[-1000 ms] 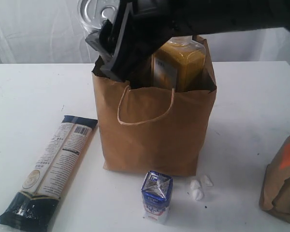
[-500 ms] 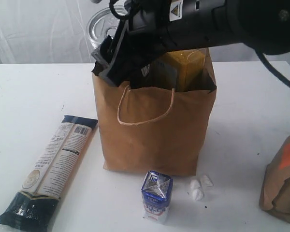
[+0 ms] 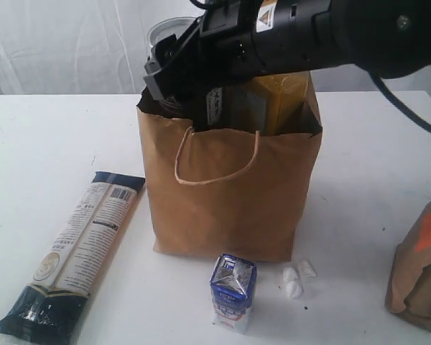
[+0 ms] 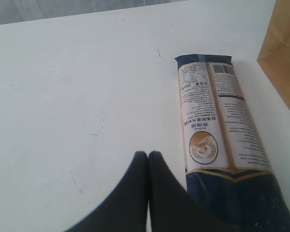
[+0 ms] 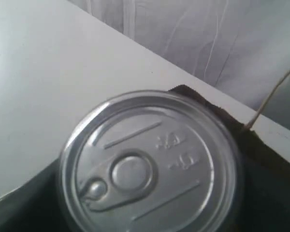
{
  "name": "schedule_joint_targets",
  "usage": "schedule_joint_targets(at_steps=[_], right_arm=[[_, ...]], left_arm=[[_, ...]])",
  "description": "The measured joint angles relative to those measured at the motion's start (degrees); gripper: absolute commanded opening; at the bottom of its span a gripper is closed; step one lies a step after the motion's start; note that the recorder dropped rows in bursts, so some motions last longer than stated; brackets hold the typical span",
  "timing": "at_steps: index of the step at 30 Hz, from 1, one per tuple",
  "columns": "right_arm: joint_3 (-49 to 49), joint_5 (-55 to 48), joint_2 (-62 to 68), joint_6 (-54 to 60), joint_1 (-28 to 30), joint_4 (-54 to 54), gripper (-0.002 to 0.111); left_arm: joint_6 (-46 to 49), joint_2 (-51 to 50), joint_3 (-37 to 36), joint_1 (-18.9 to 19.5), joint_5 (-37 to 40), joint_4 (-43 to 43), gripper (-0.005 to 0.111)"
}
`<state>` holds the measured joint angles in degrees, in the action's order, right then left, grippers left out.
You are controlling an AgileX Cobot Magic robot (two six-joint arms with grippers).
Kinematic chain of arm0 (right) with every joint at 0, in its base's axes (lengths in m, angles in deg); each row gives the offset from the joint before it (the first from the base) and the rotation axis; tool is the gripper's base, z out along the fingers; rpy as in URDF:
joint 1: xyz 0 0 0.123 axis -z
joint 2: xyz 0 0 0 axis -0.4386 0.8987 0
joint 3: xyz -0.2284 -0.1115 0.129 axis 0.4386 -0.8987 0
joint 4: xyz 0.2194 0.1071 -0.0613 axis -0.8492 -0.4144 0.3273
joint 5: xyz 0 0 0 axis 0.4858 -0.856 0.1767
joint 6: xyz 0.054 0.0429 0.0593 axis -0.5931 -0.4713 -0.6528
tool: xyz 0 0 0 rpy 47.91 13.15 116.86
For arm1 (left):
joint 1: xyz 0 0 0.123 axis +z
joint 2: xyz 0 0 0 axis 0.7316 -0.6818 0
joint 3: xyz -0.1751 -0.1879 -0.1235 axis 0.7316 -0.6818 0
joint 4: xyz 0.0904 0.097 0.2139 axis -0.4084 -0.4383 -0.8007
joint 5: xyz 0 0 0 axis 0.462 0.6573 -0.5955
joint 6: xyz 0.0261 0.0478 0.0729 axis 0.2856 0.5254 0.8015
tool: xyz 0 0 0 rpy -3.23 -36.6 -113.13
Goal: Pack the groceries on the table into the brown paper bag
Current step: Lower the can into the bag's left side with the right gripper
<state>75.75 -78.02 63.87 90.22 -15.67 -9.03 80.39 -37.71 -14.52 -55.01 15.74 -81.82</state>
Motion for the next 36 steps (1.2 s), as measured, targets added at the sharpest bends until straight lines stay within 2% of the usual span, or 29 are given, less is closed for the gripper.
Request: schedule_joint_targets(at_steps=[5, 7, 9, 14, 16, 36], right_arm=[[0.0, -0.59, 1.09, -1.64, 0.26, -0.13, 0.001], [0.0, -0.73, 1.23, -2.66, 0.26, -0.24, 0.006], [0.0, -0.73, 1.23, -3.6, 0.36, -0.24, 0.015], [0.0, -0.63, 1.23, -4.21, 0.39, -0.12, 0.056], [0.0, -0.75, 1.23, -4.21, 0.39, -0.12, 0.064], [0.0, 1.75, 1.52, -4.66, 0.75, -0.14, 0.066]], left_arm=[[0.0, 0.0, 0.0, 0.0, 0.0, 0.0, 0.0], [0.0, 0.0, 0.0, 0.0, 0.0, 0.0, 0.0], [0.0, 0.0, 0.0, 0.0, 0.0, 0.0, 0.0], [0.0, 0.0, 0.0, 0.0, 0.0, 0.0, 0.0], [0.0, 0.0, 0.0, 0.0, 0.0, 0.0, 0.0], [0.0, 0.0, 0.0, 0.0, 0.0, 0.0, 0.0]])
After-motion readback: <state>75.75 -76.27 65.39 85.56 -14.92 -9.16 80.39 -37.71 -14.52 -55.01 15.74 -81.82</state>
